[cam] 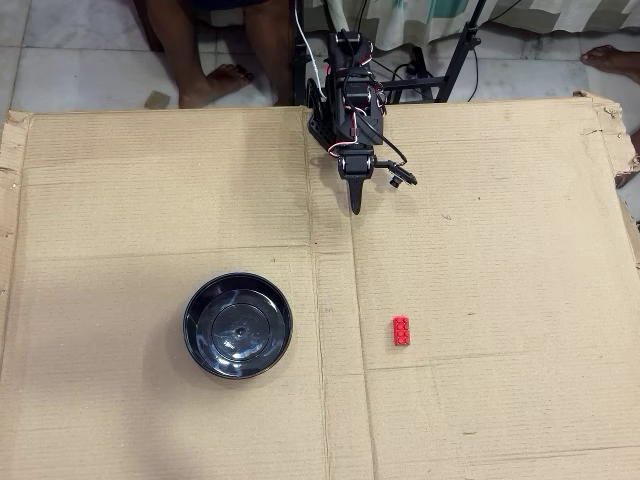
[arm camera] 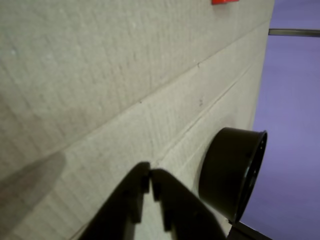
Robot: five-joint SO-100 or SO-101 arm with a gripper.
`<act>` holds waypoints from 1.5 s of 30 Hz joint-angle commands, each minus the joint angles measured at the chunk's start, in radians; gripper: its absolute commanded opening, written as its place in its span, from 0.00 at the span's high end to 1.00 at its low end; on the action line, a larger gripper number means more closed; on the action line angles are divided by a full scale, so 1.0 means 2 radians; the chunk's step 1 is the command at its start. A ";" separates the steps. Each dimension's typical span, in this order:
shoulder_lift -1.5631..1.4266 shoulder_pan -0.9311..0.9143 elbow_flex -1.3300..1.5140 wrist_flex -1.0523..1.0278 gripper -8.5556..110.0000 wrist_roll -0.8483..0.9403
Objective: Grasp a lego block and put it in the bin.
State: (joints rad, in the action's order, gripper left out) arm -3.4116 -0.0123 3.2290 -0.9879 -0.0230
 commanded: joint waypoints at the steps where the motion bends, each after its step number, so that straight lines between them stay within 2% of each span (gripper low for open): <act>1: -0.007 -0.002 0.003 0.002 0.93 -0.005; 39: -0.006 -0.003 0.002 0.002 0.92 -0.001; 45: -0.005 -0.002 -0.038 -0.009 0.92 -0.005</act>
State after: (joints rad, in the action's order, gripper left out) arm -3.4146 -0.0123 3.2060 -1.0002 -0.0276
